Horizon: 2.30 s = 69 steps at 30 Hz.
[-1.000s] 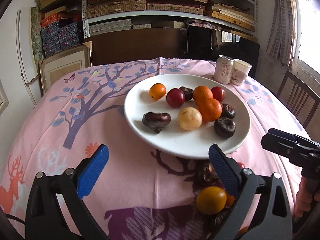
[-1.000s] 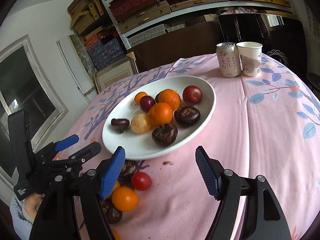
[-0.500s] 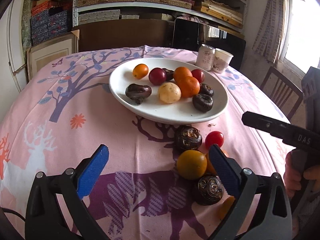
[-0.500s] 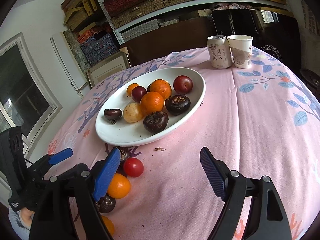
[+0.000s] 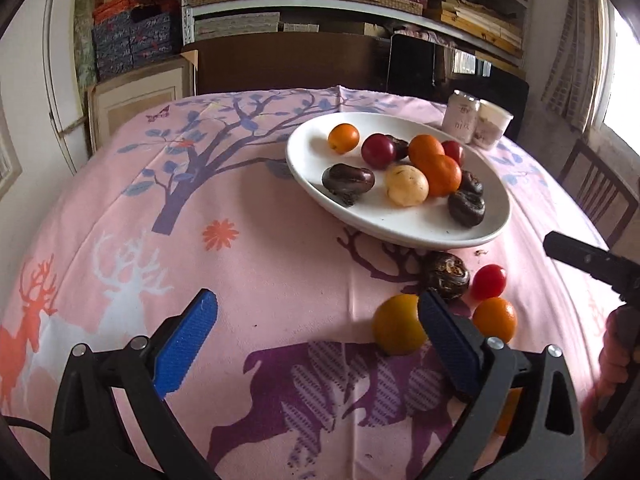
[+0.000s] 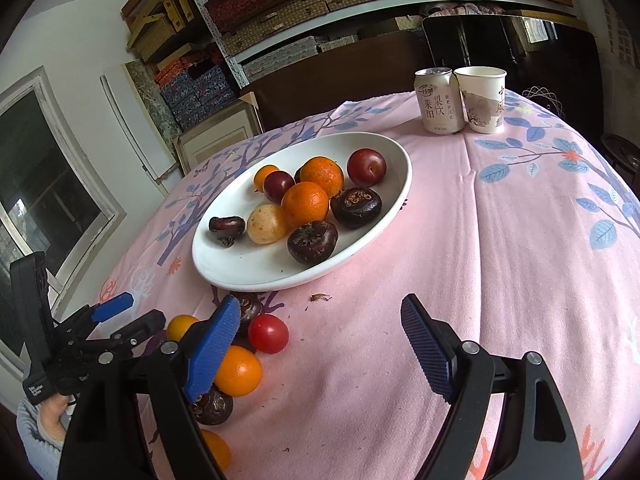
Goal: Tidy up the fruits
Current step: 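Grasp a yellow-orange fruit with the left tool, then carry the yellow fruit to the plate while the right tool grasps a red plum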
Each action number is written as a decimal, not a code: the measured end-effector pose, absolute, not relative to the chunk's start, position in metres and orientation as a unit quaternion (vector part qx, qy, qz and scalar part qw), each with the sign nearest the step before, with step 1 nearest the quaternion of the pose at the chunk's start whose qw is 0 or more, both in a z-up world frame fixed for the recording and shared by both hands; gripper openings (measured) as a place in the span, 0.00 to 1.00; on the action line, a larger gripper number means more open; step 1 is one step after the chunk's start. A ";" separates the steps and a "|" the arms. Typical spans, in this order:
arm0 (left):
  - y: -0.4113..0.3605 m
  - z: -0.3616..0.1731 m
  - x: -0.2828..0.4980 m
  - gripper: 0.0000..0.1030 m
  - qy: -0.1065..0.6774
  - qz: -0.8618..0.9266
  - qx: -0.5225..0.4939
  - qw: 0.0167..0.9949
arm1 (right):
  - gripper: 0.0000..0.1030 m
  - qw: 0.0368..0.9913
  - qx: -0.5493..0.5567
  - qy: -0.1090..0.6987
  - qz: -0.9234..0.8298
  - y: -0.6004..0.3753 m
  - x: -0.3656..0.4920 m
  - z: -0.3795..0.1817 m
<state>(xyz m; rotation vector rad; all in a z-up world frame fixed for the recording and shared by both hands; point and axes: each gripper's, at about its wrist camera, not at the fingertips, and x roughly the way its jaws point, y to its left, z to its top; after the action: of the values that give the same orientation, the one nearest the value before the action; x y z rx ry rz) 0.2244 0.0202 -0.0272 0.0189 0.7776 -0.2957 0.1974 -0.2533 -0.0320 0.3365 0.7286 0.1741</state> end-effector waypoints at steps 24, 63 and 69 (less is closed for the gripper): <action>0.031 -0.054 0.221 0.42 0.423 -0.125 0.014 0.897 | 0.81 0.913 0.158 0.366 0.093 -0.247 0.198 -0.035; 0.021 -0.048 0.213 0.35 0.406 -0.169 0.009 0.898 | 0.27 0.882 0.230 0.376 0.169 -0.247 0.205 -0.041; 0.017 -0.035 0.207 0.35 0.380 -0.180 0.010 0.907 | 0.27 0.886 0.236 0.364 0.163 -0.256 0.203 -0.037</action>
<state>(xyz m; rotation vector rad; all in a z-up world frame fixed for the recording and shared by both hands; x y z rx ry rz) 0.2071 0.0173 -0.0346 0.0206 0.7837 -0.3710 0.2035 -0.2560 -0.0371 0.4898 0.7567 0.3389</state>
